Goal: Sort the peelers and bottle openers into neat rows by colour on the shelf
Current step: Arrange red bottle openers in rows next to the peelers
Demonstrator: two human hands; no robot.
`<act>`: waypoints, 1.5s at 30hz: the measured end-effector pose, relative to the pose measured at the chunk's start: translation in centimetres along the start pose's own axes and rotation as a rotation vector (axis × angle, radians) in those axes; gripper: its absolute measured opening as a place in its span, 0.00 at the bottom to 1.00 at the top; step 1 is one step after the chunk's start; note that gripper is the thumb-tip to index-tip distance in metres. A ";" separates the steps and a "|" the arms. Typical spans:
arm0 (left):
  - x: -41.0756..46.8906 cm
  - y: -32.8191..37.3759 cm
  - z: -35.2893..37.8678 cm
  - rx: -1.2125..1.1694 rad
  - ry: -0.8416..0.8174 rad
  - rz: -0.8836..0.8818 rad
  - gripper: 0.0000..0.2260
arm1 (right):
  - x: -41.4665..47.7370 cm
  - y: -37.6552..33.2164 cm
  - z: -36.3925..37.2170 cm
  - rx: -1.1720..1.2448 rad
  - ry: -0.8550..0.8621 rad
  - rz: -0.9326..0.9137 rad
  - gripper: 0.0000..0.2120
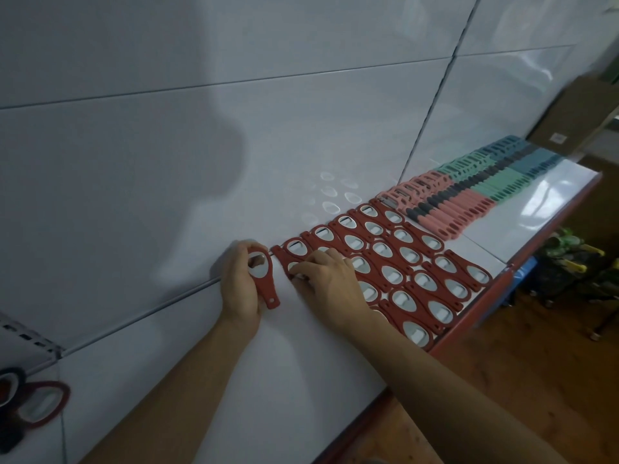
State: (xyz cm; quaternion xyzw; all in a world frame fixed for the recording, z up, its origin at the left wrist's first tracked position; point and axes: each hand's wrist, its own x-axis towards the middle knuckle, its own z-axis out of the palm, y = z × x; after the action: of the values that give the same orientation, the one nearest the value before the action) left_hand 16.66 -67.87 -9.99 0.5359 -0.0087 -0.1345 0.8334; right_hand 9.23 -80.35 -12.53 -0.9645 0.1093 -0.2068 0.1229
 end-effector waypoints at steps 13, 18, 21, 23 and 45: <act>1.2 -2.0 -1.5 0.254 -0.094 0.113 0.05 | -1.5 -1.7 -2.4 0.550 0.148 0.198 0.05; 0.7 -1.9 -1.6 0.340 -0.196 0.175 0.03 | -3.4 -2.1 -2.9 0.500 0.156 0.055 0.15; 0.4 -1.7 -1.6 0.361 -0.234 0.136 0.04 | -4.1 -1.5 -3.0 0.431 0.144 0.049 0.13; 0.1 -1.6 -1.4 0.358 -0.260 0.109 0.03 | -4.6 -1.1 -3.0 0.386 0.161 0.054 0.10; 0.8 -2.4 -1.5 0.870 -0.345 0.650 0.05 | -6.2 1.4 -4.9 0.403 0.005 0.035 0.12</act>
State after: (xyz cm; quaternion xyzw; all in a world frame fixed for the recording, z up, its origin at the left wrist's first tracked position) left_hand 17.13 -67.66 -12.92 0.7700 -0.3637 0.0593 0.5209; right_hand 1.34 -80.98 -10.89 -0.9178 0.0830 -0.2249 0.3166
